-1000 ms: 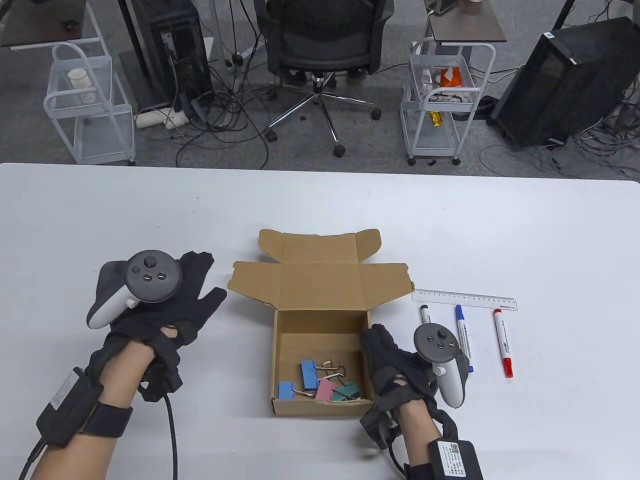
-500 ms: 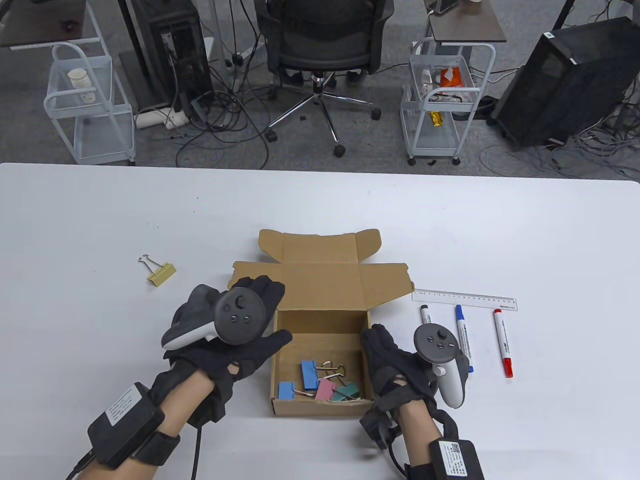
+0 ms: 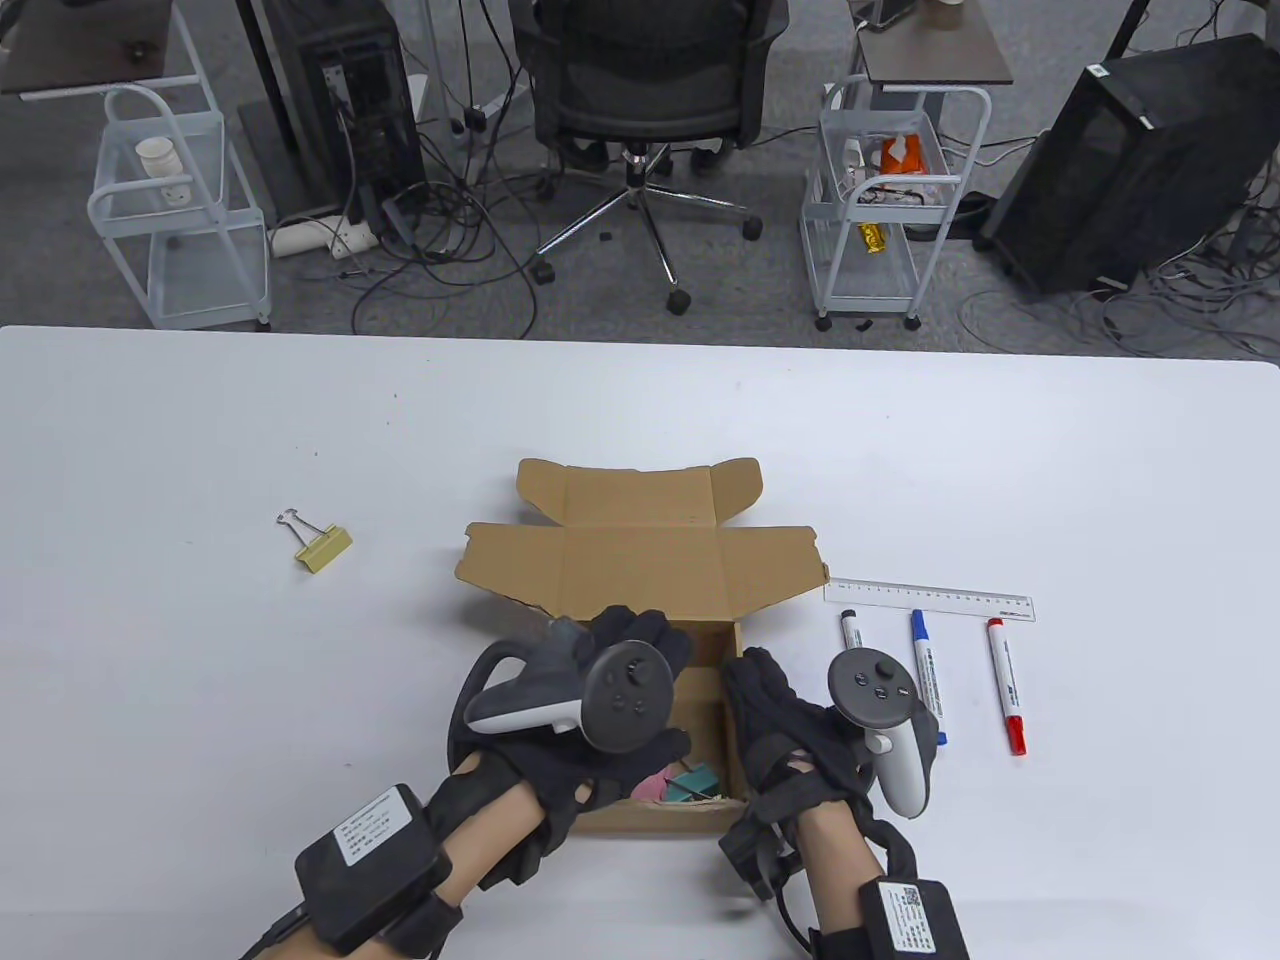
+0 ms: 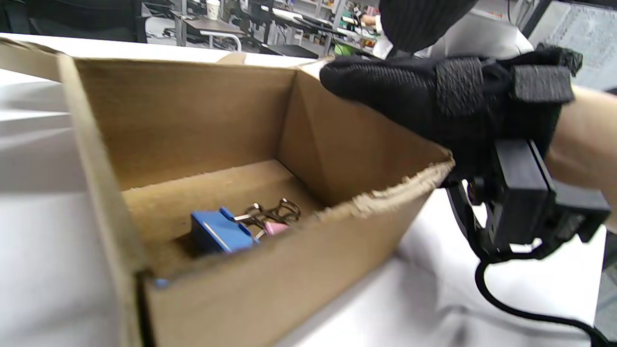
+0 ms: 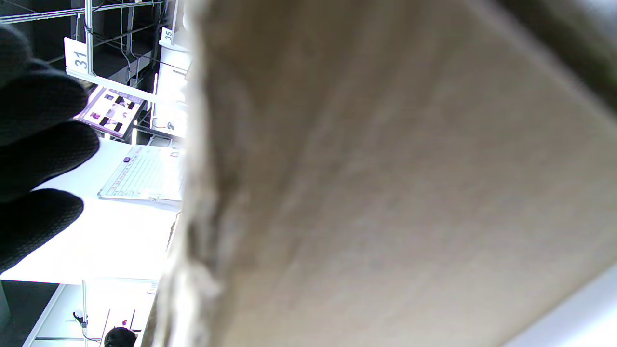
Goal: Open four flaps of mailer box and unpack office supplies
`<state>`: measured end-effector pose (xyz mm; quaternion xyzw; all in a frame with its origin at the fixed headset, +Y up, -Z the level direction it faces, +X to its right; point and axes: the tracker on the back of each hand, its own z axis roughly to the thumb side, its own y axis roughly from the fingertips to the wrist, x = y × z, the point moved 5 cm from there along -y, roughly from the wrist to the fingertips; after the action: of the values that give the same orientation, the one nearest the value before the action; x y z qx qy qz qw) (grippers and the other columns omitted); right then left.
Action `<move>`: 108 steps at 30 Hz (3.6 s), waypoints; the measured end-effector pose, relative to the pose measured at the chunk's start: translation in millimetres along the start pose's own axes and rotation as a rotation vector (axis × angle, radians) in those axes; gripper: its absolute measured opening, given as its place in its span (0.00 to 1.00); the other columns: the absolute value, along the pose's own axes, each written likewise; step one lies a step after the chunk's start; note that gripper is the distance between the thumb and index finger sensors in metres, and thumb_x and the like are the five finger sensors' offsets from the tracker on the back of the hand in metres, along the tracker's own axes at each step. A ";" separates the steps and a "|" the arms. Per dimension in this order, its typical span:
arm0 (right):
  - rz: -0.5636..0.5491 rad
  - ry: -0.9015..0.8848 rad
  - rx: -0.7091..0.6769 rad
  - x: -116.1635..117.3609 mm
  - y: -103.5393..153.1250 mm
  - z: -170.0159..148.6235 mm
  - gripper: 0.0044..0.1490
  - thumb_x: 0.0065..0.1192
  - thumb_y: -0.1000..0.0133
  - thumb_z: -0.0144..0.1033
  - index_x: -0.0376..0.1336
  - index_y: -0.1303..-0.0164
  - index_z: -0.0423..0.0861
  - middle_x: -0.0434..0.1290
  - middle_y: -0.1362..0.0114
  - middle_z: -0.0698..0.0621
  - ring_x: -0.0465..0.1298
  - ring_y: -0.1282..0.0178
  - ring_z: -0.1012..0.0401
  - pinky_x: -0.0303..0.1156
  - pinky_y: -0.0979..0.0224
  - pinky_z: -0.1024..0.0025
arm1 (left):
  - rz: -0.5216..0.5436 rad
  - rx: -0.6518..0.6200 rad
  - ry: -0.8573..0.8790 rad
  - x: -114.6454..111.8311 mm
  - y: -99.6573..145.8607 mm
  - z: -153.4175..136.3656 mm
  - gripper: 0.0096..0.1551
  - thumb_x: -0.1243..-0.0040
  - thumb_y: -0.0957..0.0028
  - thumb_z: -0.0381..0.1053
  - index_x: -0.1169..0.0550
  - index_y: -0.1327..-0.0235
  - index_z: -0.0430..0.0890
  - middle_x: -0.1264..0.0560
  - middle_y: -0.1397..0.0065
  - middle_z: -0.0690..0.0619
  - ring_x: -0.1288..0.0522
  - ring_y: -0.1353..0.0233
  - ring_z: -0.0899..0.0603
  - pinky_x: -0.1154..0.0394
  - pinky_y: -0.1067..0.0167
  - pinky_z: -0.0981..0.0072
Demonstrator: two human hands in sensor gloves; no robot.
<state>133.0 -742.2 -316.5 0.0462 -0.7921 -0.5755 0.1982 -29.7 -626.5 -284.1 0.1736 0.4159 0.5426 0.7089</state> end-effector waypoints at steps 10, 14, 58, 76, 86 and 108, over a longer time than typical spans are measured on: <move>0.001 -0.002 -0.001 0.2 0.1 0.1 0.50 0.34 0.31 0.53 0.38 0.15 0.26 0.48 0.12 0.22 0.55 0.18 0.26 0.55 0.22 0.30 | -0.148 0.002 -0.036 -31.9 -24.2 6.4 0.46 0.45 0.36 0.59 0.50 0.16 0.40 0.50 0.11 0.37 0.49 0.14 0.26 0.41 0.24 0.36; 0.001 -0.002 -0.001 0.1 0.2 0.1 0.50 0.33 0.31 0.53 0.38 0.15 0.26 0.48 0.12 0.22 0.55 0.18 0.26 0.55 0.22 0.30 | -0.223 0.005 -0.033 -44.5 -32.7 4.4 0.45 0.43 0.37 0.58 0.47 0.16 0.40 0.47 0.12 0.37 0.45 0.15 0.27 0.36 0.25 0.40; 0.010 0.010 -0.004 1.0 0.0 0.9 0.50 0.35 0.31 0.53 0.39 0.15 0.26 0.49 0.12 0.22 0.55 0.18 0.26 0.55 0.22 0.30 | -0.464 0.210 0.094 -89.8 -79.6 -36.2 0.46 0.23 0.51 0.51 0.34 0.26 0.38 0.35 0.21 0.35 0.28 0.27 0.26 0.22 0.32 0.47; 0.012 0.010 -0.003 1.3 -0.6 1.3 0.50 0.35 0.31 0.53 0.39 0.15 0.26 0.49 0.12 0.23 0.55 0.18 0.26 0.55 0.22 0.30 | -0.339 0.066 0.132 -70.7 -71.8 -27.7 0.32 0.23 0.47 0.46 0.28 0.32 0.51 0.31 0.26 0.40 0.21 0.29 0.33 0.19 0.35 0.49; 0.010 0.012 -0.003 1.0 -0.6 1.3 0.50 0.35 0.31 0.53 0.39 0.15 0.26 0.49 0.12 0.22 0.55 0.18 0.26 0.55 0.22 0.30 | -0.168 0.003 0.172 -34.8 -48.9 -22.5 0.26 0.26 0.46 0.46 0.23 0.35 0.49 0.30 0.24 0.41 0.19 0.31 0.34 0.16 0.38 0.51; 0.008 0.016 -0.002 0.9 -0.6 0.9 0.50 0.35 0.31 0.53 0.39 0.15 0.26 0.49 0.12 0.22 0.55 0.18 0.26 0.55 0.22 0.30 | 0.184 0.071 0.370 54.5 57.0 -108.1 0.26 0.26 0.45 0.46 0.23 0.34 0.48 0.29 0.25 0.40 0.19 0.32 0.34 0.16 0.37 0.52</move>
<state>131.8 -741.8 -317.0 0.0475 -0.7900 -0.5751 0.2071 -145.9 -578.9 -330.4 0.1331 0.5404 0.6126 0.5612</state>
